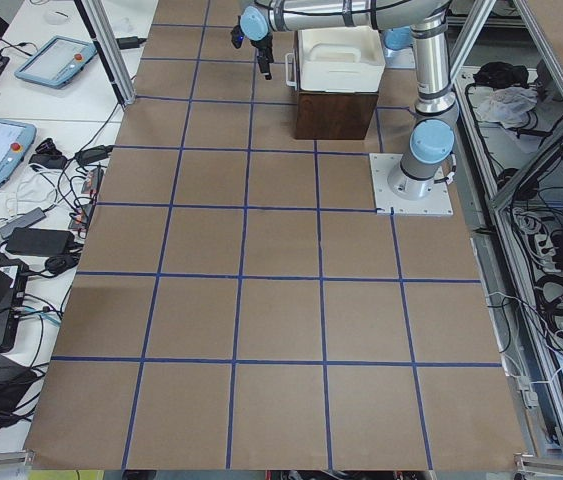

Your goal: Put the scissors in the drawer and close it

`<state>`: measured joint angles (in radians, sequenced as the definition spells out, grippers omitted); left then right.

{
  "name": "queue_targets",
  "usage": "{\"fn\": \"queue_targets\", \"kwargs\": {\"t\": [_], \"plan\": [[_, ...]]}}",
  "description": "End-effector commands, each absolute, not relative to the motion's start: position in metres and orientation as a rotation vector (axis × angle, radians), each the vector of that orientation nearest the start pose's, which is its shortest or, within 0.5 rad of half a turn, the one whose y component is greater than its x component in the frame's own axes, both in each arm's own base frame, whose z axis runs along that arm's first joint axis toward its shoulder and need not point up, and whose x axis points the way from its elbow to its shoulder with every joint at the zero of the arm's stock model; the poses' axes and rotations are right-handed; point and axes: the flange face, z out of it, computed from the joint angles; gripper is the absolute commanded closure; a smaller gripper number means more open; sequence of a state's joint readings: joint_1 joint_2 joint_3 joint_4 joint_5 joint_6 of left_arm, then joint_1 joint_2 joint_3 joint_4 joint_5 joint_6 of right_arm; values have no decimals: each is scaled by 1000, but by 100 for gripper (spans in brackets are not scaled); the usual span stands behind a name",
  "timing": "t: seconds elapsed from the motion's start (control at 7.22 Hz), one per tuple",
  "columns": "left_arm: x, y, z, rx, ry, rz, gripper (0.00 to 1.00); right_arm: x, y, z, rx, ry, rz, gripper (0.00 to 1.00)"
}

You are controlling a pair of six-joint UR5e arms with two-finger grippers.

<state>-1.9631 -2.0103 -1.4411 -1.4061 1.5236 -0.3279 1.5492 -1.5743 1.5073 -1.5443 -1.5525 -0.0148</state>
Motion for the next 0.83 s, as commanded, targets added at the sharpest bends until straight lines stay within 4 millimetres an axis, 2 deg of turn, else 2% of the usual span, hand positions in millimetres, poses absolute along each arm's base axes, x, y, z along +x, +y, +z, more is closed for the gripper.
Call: {"fn": "queue_targets", "kwargs": {"t": [0.0,0.14,0.42,0.69], "plan": [[-334,-579,357,9,3113,-89,0,124,-497,517,7,3123,-63,0],[-323,-568,396,3,3074,-181,0,124,-496,517,4,3125,-63,0],[-309,-523,449,-48,3051,-118,0,124,-494,518,-19,3142,-53,0],[-285,-462,513,-22,3034,-64,0,124,-494,517,-43,3159,-50,0]]}}
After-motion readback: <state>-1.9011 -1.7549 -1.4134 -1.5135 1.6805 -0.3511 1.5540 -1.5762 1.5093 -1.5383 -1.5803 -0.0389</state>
